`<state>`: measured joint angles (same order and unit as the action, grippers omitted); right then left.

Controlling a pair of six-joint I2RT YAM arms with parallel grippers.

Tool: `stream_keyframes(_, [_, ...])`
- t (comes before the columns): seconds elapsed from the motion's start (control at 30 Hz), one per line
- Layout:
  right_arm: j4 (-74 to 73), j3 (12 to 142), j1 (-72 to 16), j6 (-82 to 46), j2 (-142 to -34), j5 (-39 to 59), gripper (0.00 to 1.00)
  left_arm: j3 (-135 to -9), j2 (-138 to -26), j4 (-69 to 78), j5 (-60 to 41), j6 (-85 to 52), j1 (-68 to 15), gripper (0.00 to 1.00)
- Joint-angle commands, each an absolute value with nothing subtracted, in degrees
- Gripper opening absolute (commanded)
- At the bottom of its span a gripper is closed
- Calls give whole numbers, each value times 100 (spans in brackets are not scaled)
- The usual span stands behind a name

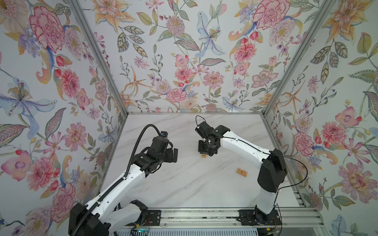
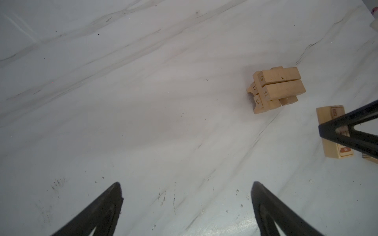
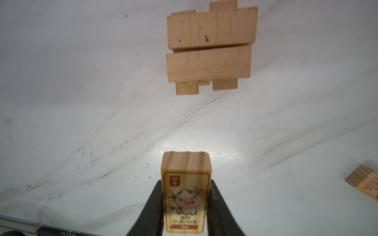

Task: Build the wood block tower
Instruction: 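Lift the cow-picture block with the right gripper and carry it to the structure, then lower the cow-picture block against the structure side and release it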

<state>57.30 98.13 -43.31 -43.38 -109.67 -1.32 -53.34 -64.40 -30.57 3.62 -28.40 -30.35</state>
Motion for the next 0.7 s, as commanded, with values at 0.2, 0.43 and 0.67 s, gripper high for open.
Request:
stream_keyframes(0.2, [6545, 11557, -3824, -3405, -12177, -14, 21, -6091, -7224, -2740, 123, -2461, -2773, 99])
stream_keyframes(0.43, [6869, 12436, -3753, -3245, -12788, 81, 22, -6452, -7604, -2716, -70, -2315, -2465, 99])
stream_keyframes(0.67, [6951, 12568, -3750, -3290, -12965, 117, 22, -6601, -7825, -2692, -238, -2215, -2246, 99])
